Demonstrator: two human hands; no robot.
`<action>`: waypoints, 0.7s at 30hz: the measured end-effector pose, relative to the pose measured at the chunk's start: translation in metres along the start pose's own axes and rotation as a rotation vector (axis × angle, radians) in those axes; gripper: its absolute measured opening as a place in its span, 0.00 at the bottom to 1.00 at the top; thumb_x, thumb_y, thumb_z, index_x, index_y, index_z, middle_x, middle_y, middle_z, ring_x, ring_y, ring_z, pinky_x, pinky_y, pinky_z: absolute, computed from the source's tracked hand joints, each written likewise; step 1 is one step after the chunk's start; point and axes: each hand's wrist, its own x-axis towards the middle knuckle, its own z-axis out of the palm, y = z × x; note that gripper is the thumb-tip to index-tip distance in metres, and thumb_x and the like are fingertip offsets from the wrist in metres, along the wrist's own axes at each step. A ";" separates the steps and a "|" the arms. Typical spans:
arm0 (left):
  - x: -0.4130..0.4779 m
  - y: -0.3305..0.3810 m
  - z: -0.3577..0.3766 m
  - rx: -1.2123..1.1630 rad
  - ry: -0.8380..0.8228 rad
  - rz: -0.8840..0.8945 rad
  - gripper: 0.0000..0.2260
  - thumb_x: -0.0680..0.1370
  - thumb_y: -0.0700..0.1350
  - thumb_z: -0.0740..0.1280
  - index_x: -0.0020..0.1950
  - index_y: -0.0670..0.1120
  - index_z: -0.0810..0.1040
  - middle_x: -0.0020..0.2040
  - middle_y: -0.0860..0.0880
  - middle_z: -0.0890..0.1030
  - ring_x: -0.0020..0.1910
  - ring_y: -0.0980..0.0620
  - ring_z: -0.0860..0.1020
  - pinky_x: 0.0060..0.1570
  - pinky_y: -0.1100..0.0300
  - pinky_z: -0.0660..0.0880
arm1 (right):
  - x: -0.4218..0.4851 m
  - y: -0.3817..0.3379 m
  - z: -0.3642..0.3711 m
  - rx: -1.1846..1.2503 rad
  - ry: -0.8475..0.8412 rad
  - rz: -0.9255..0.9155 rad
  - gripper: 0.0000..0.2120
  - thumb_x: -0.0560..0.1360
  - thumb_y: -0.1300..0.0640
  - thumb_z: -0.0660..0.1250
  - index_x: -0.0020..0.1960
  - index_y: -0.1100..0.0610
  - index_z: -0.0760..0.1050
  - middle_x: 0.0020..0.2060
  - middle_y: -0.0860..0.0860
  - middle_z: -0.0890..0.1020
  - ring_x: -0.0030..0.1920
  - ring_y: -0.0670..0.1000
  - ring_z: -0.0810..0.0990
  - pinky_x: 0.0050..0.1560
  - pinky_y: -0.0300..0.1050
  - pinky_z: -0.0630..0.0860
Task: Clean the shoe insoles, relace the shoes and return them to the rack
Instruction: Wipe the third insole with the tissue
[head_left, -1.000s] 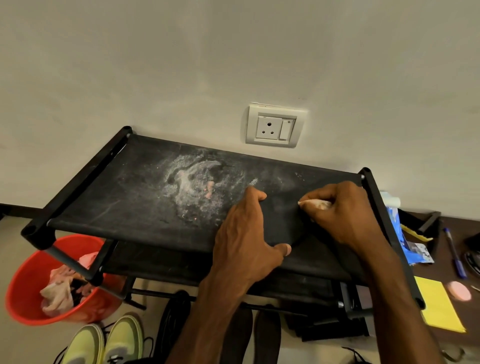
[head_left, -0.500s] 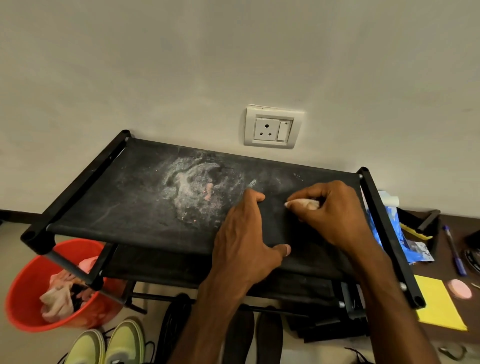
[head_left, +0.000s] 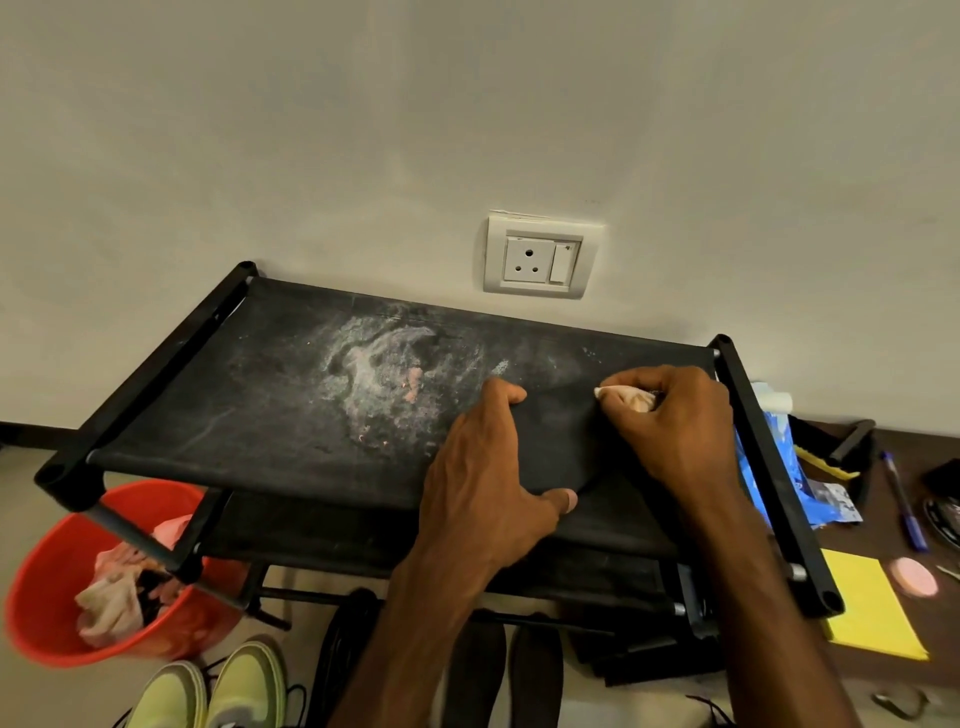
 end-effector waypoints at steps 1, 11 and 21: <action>0.000 0.000 0.000 -0.001 0.000 -0.002 0.39 0.64 0.58 0.81 0.67 0.56 0.62 0.64 0.57 0.72 0.62 0.55 0.72 0.58 0.59 0.71 | 0.000 -0.001 0.001 -0.014 -0.025 -0.019 0.05 0.74 0.52 0.75 0.50 0.48 0.87 0.44 0.44 0.87 0.45 0.45 0.83 0.50 0.55 0.84; 0.002 -0.004 0.000 -0.013 -0.010 -0.002 0.39 0.63 0.58 0.82 0.66 0.56 0.63 0.62 0.57 0.74 0.61 0.54 0.73 0.57 0.55 0.74 | -0.009 -0.028 0.017 0.009 -0.057 -0.172 0.06 0.73 0.49 0.74 0.49 0.43 0.86 0.45 0.42 0.86 0.47 0.48 0.84 0.48 0.53 0.82; 0.003 -0.005 -0.001 0.019 -0.037 -0.016 0.41 0.64 0.59 0.81 0.70 0.56 0.63 0.66 0.57 0.71 0.65 0.55 0.70 0.59 0.60 0.70 | 0.004 -0.010 -0.016 -0.077 -0.295 0.004 0.07 0.74 0.56 0.73 0.46 0.46 0.87 0.41 0.42 0.87 0.42 0.44 0.85 0.51 0.52 0.84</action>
